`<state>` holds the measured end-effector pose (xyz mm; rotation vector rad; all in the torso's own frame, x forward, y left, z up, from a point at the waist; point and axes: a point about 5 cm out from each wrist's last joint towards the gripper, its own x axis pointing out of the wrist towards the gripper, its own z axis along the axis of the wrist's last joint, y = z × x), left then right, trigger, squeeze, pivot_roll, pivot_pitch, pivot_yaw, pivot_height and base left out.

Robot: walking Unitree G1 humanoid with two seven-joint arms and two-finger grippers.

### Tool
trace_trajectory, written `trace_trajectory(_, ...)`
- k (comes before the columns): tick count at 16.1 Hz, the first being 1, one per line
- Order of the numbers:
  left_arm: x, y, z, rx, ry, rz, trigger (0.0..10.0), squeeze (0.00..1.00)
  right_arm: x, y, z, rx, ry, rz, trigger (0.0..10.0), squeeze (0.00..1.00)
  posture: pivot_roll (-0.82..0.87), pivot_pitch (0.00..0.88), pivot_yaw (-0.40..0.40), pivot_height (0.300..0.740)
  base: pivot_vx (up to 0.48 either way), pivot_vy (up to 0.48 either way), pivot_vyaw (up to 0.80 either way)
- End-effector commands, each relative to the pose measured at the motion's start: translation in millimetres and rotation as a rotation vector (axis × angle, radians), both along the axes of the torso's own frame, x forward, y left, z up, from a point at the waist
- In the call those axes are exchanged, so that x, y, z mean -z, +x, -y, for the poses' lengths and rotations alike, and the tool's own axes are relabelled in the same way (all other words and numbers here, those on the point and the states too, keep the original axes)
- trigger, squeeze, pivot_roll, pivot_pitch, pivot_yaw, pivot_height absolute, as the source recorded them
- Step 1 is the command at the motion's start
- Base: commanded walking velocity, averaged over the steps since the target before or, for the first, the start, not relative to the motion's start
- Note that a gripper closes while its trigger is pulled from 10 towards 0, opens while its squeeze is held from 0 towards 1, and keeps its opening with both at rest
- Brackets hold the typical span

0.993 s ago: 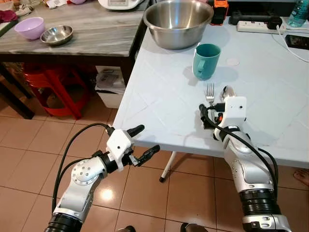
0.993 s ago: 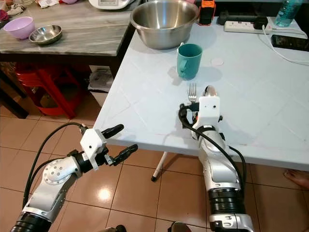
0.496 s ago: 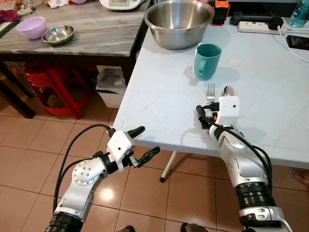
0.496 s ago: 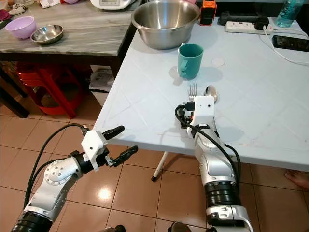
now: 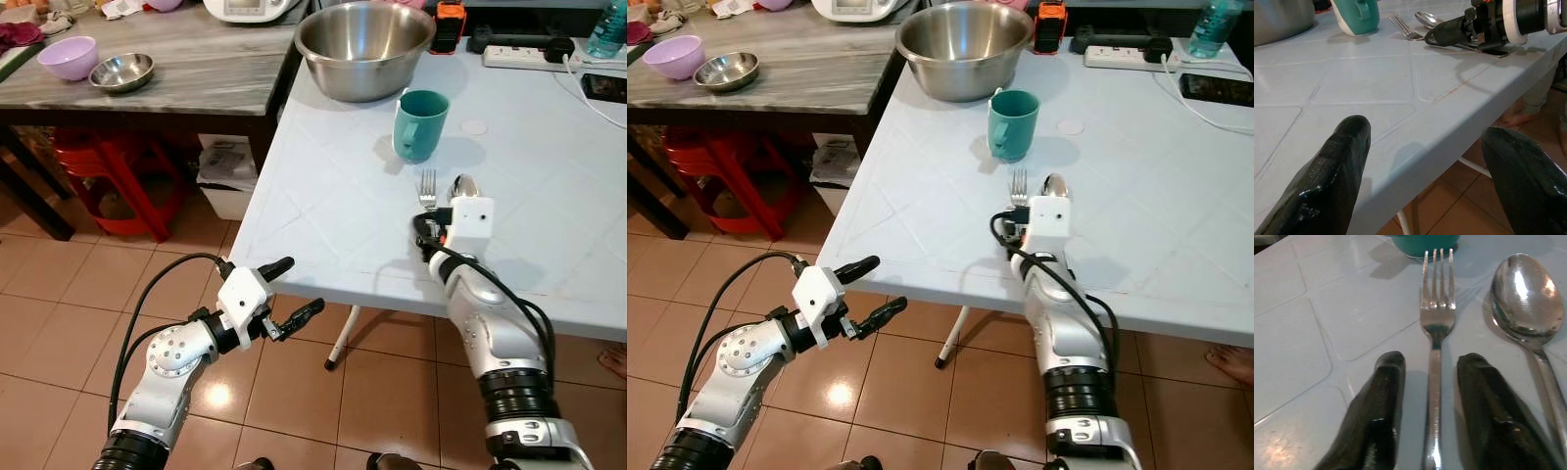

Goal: Setting the table

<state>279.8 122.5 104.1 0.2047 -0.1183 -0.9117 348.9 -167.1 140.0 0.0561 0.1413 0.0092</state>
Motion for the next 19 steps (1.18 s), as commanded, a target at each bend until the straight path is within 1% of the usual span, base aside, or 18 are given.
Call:
trace_trajectory(1, 1.8, 0.2, -2.4, 0.002, 0.018, -0.003, 10.0, 0.0, 17.8, -5.2, 5.4, 0.016, 0.035, -0.092, 0.0, 0.0, -0.15, 0.165, 0.104, 0.74, 0.0, 0.0, 0.0)
trace_trajectory(3, 1.6, 0.4, -2.4, 0.004, 0.018, -0.001, 10.0, 0.0, 18.9, -4.7, 7.2, 0.011, 0.028, -0.106, 0.0, 0.0, -0.15, 0.165, 0.106, 0.74, 0.0, 0.0, 0.0)
trace_trajectory(15, 1.6, -0.1, -2.3, 0.018, 0.022, 0.0, 10.0, 0.0, 25.4, -6.1, 3.6, -0.012, 0.057, -0.146, 0.0, 0.0, -0.15, 0.167, 0.112, 0.74, 0.0, 0.0, 0.0)
trace_trajectory(16, 1.4, 0.1, -2.3, 0.016, 0.022, 0.002, 10.0, 0.0, 24.9, -6.0, 2.7, -0.01, 0.075, -0.14, 0.0, 0.0, -0.15, 0.166, 0.113, 0.74, 0.0, 0.0, 0.0)
trace_trajectory(18, 0.2, 2.1, -3.4, -0.009, 0.016, 0.007, 10.0, 0.0, 11.0, -3.7, -2.1, -0.016, 0.105, -0.052, 0.0, 0.0, -0.15, 0.164, 0.112, 0.74, 0.0, 0.0, 0.0)
trace_trajectory(19, -3.4, 6.5, -5.9, -0.061, -0.004, 0.015, 10.0, 0.0, -1.1, -3.7, -5.0, -0.026, 0.121, 0.014, 0.0, 0.0, -0.15, 0.161, 0.11, 0.74, 0.0, 0.0, 0.0)
